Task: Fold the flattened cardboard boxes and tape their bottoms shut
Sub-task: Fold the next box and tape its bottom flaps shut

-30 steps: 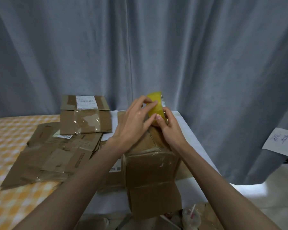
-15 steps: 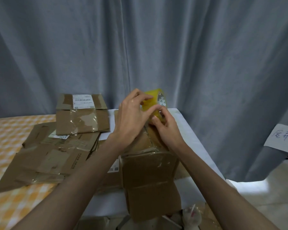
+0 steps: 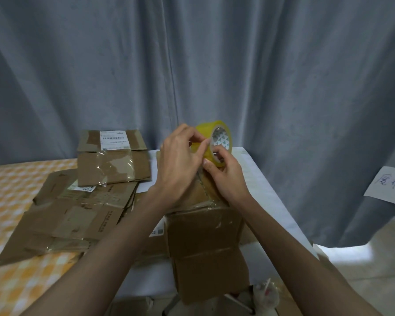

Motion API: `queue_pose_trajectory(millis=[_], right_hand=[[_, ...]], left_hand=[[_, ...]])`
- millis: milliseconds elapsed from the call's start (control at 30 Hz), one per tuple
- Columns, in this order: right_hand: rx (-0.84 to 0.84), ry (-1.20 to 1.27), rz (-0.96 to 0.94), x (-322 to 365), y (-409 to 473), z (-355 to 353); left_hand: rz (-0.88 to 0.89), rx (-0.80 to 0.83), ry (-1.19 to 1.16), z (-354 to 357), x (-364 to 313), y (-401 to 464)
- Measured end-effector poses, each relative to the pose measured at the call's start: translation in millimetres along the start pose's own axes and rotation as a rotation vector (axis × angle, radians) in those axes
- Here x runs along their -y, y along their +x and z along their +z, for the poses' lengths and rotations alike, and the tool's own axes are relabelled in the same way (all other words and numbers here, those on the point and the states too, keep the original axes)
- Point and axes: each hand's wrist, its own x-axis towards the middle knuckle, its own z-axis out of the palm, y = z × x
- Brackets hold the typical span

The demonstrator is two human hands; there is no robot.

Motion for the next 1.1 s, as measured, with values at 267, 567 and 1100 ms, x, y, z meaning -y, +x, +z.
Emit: queue_pose_trajectory(millis=[267, 567, 1100], right_hand=[[-0.049, 0.051, 0.084, 0, 3, 3], [-0.039, 0.115, 0.162, -2, 10, -6], [0.021, -0.094, 0.189, 3, 23, -17]], left_hand=[[-0.063, -0.067, -0.075, 6, 1, -7], [0.005, 0.212, -0.229, -9, 12, 13], [0.099, 0.439, -0.198, -18, 37, 79]])
